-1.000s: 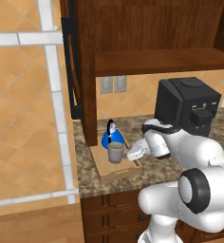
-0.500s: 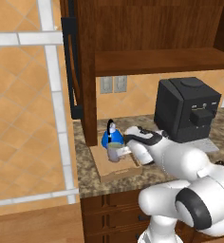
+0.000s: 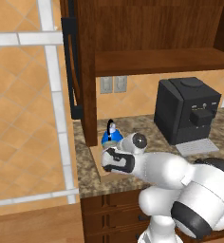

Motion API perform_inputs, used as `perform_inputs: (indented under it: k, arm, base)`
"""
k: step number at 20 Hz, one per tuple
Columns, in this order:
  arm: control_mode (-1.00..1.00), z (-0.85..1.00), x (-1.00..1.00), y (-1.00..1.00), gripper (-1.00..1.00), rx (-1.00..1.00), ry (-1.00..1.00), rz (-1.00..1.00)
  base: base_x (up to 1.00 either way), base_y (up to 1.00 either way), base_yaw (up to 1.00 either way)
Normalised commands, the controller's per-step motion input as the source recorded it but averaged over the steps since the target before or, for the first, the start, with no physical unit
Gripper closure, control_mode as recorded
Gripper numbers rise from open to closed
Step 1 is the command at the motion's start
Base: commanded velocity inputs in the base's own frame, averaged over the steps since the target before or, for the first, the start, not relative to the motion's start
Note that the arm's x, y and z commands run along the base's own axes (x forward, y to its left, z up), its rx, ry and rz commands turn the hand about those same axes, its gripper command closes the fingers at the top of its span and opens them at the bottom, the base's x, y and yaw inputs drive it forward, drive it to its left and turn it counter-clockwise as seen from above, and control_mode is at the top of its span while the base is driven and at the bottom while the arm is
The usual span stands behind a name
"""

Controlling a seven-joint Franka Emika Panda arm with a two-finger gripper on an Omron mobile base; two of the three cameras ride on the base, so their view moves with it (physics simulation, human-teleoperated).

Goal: Pick the kettle from the counter and place it on the tray. Then pick the mug from the cabinet and place it on the tray. Then close the cabinet doors.

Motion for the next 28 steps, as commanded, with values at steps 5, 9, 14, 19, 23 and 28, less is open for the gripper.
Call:
perform_inputs:
  k: [5,9,14,19,23,28]
  arm:
    - [-1.00,0.20,-0.50,0.00,-1.00,-0.13,0.04,-0.04]
    - [-1.00,0.33,-0.47,-0.09,-1.00,-0.11,0.11,-0.04]
    - [-1.00,0.26,-0.50,-0.23,-1.00,-0.06,0.09,-0.04]
    - [-1.00,0.00,-0.64,-0.24,-1.00,-0.02,0.01,-0.03]
    - [-1.00,0.00,-0.64,-0.01,-1.00,-0.03,-0.04,-0.03]
    - [-1.00,0.00,-0.54,0.00,-1.00,-0.05,-0.10,-0.06]
  base:
    - [0.00,0.00,0.00]
    - [0.00,0.00,0.00]
    - [0.00,0.00,0.00]
    - [0.00,0.00,0.00]
    - [0.00,0.00,0.00]
    - [0.00,0.00,0.00]
